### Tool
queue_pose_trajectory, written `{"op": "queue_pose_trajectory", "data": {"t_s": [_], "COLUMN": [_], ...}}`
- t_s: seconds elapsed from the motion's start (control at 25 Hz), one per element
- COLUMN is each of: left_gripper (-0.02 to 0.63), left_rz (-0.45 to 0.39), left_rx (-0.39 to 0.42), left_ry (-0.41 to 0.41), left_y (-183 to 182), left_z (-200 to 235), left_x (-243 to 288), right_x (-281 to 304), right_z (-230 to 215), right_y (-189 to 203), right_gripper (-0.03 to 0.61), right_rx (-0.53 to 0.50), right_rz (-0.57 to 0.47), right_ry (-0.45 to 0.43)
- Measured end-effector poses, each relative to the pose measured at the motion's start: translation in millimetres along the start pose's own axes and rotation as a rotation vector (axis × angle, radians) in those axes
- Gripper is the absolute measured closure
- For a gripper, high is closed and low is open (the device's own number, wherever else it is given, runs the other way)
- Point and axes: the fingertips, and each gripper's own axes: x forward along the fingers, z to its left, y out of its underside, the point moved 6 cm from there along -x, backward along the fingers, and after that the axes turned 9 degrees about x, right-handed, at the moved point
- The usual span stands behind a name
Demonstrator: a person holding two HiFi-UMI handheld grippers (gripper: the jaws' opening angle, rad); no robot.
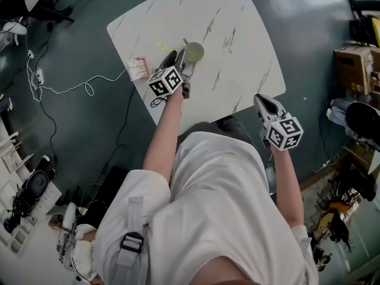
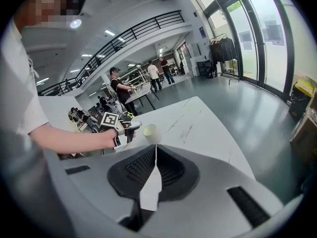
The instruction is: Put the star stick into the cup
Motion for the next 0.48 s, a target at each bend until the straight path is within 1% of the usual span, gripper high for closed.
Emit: {"op": "queue_pose_trajectory", "data": {"t_s": [0.12,0.2,0.36,0.48], "left_gripper": [0.433,0.433,0.434,0.436], "left_rz": [0.004,-0.002,-0.010,0.001], "left_rx": [-0.014,-0.013,0.010,0.036], "left_ry": [-0.023,-0.025,-0.005,-0.006], "left_y": [4.5,3.7,0.8,4.7], "left_z": [5.6,5.0,-1.8,-6.1], "left_x": [-5.2,-11.2,-23.9,-31.2], "right_x": [1.9,1.9,3.2,5.5], "right_z": [1.6,2.4,4.5,8.3], "right_y": [-1.2,-1.9,-4.2,-6.3], "right_gripper": [0.552,0.552,0.552,0.552], "right_rx": [-0.010,-0.015,-0.027,-0.049], "right_rz": [0.001,0.000,-0.004,-0.007], "right_ry": [-0.004,-0.007,-0.021,-0.046]}}
